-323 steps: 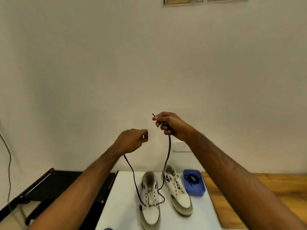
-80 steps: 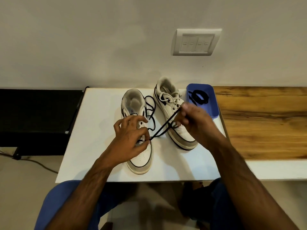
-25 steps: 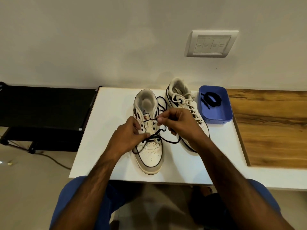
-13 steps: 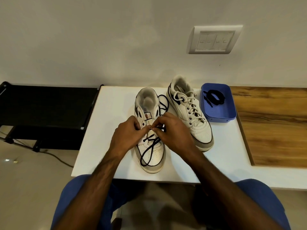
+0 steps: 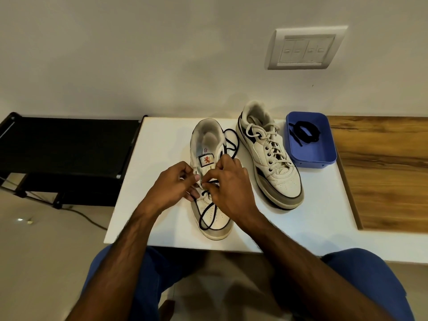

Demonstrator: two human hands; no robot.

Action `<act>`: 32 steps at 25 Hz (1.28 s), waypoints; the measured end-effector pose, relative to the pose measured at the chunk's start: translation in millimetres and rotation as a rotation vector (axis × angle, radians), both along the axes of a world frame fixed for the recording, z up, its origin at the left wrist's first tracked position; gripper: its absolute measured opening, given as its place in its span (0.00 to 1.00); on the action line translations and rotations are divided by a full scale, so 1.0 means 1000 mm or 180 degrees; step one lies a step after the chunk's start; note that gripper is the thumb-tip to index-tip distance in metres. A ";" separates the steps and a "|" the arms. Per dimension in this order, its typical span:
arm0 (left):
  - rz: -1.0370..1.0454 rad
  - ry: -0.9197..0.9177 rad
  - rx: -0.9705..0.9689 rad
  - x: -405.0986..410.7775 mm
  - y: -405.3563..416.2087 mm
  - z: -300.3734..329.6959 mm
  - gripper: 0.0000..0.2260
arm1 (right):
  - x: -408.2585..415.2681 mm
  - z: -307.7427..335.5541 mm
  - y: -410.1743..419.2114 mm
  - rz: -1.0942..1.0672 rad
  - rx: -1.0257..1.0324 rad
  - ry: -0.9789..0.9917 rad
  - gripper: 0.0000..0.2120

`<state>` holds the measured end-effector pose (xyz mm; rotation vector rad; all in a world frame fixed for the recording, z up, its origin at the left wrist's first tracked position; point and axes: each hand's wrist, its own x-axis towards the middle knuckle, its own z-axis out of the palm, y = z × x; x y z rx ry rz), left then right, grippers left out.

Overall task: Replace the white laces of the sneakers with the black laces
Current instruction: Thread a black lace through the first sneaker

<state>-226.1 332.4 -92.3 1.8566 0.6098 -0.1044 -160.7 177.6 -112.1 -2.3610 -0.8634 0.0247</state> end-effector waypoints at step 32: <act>-0.1045 -0.0333 0.1490 -0.009 0.005 -0.003 0.06 | 0.020 0.003 -0.029 0.0530 0.0484 0.1077 0.12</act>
